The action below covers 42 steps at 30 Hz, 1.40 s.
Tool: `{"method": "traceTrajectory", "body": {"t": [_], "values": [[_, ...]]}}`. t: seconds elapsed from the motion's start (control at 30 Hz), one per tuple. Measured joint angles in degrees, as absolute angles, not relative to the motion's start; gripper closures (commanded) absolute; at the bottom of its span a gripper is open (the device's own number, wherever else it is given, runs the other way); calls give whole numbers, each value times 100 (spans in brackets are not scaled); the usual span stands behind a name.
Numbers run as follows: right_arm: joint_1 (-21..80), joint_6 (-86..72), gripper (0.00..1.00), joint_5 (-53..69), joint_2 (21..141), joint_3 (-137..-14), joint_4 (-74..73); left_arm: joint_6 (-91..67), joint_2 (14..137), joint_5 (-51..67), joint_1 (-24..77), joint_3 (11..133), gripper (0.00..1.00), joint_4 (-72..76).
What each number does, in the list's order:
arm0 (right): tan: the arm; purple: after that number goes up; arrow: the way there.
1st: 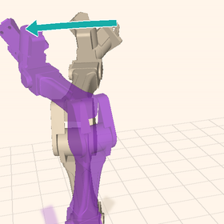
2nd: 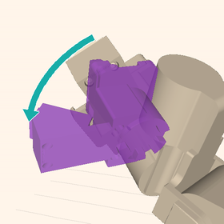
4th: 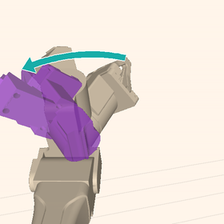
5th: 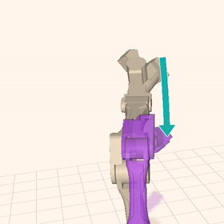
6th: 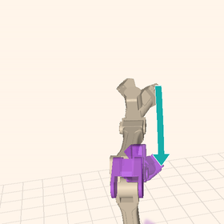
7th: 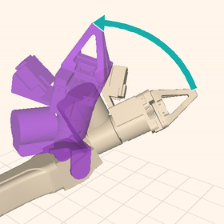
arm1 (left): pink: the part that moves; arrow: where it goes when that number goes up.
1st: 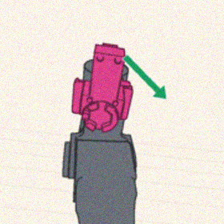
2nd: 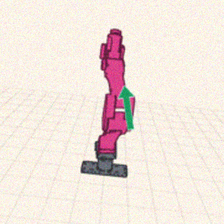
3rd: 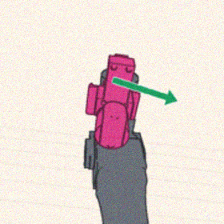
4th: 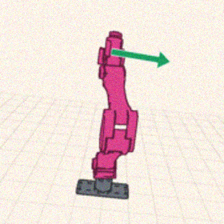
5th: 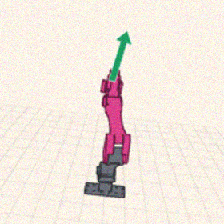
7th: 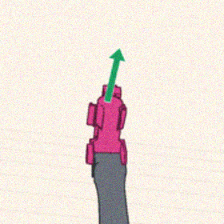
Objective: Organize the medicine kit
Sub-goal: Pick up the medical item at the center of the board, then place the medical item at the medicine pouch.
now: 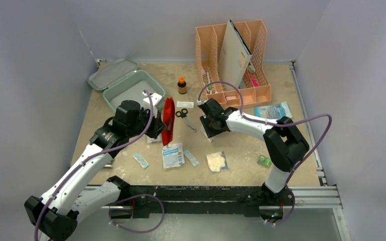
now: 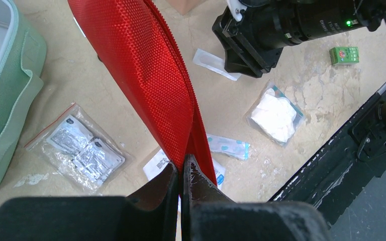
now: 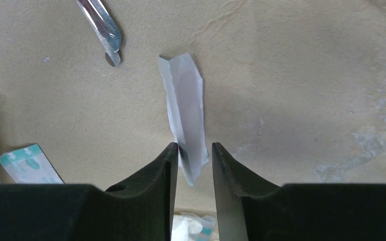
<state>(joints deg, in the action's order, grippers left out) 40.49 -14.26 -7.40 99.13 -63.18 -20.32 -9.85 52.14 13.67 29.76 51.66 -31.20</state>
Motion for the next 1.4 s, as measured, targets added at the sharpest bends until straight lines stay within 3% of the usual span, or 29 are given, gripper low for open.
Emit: {"method": "traceTrajectory", "body": {"t": [0.07, 0.2, 0.33, 0.73, 1.07, 1.4], "values": [[4049, -1404, 71, -676, 10022, -6372, -2045, -980, 5214, 1367, 2976, 5166, 100, -3122], [4049, -1376, 90, -602, 10156, -6451, -2047, -978, 5214, 1369, 2976, 5166, 100, -3142], [4049, -1382, 100, -539, 10167, -6466, -2082, -974, 5214, 1369, 2976, 5166, 100, -3142], [4049, -1769, 100, -139, 9181, -6495, -2287, -965, 5227, 1354, 2976, 5166, 100, -3142], [4051, -3214, 100, 878, 7990, -6490, -1492, -991, 5312, 1323, 2976, 5166, 100, -3135], [4257, -4711, 100, 1439, 7863, -6493, -954, -991, 5345, 1326, 2976, 5166, 100, -3138]]}}
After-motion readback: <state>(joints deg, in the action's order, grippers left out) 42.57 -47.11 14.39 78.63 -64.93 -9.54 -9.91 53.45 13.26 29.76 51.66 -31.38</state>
